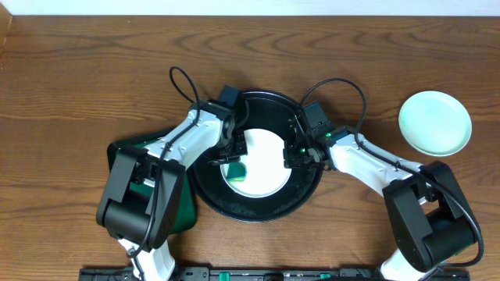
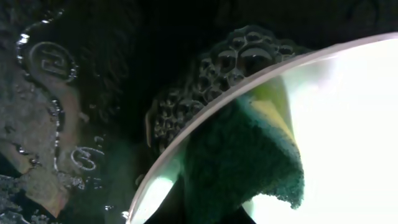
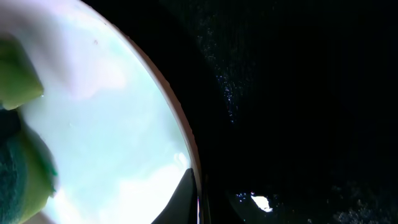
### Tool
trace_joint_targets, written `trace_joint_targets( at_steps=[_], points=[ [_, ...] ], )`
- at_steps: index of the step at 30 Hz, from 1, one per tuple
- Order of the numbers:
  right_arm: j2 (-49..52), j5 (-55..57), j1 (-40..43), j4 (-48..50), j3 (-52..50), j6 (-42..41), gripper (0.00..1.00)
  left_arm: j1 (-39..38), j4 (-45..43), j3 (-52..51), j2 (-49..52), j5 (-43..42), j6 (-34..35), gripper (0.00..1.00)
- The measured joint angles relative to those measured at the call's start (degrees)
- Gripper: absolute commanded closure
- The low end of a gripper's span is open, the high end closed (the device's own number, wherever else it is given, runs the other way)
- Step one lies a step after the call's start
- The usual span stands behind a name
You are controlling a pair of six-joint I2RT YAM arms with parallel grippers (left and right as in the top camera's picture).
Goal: Clean dirty plates on tray and stack at the side
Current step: 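Scrub the white plate with the sponge while the right gripper holds it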
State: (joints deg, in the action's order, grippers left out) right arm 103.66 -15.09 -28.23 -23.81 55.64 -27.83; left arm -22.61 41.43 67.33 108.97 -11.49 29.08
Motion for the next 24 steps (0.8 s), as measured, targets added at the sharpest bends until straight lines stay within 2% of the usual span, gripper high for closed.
trace_joint_targets(
  at_steps=[3,10,15,24],
  points=[
    [0.0,0.0,0.0,0.0,0.0,0.0,0.99,0.2,-0.8,0.0,0.1,-4.5,-1.3,0.93],
    [0.0,0.0,0.0,-0.2,0.0,-0.3,0.99,-4.2,-11.5,-0.5,2.3,-20.0,-2.0,0.93],
    [0.0,-0.1,0.0,-0.4,0.0,-0.3,0.99,-6.1,-15.7,-0.6,3.7,-24.8,0.9,0.93],
    [0.0,-0.3,0.0,-1.2,0.1,-0.3,0.99,-4.4,-22.0,-0.8,7.2,-31.7,5.9,0.93]
  ],
)
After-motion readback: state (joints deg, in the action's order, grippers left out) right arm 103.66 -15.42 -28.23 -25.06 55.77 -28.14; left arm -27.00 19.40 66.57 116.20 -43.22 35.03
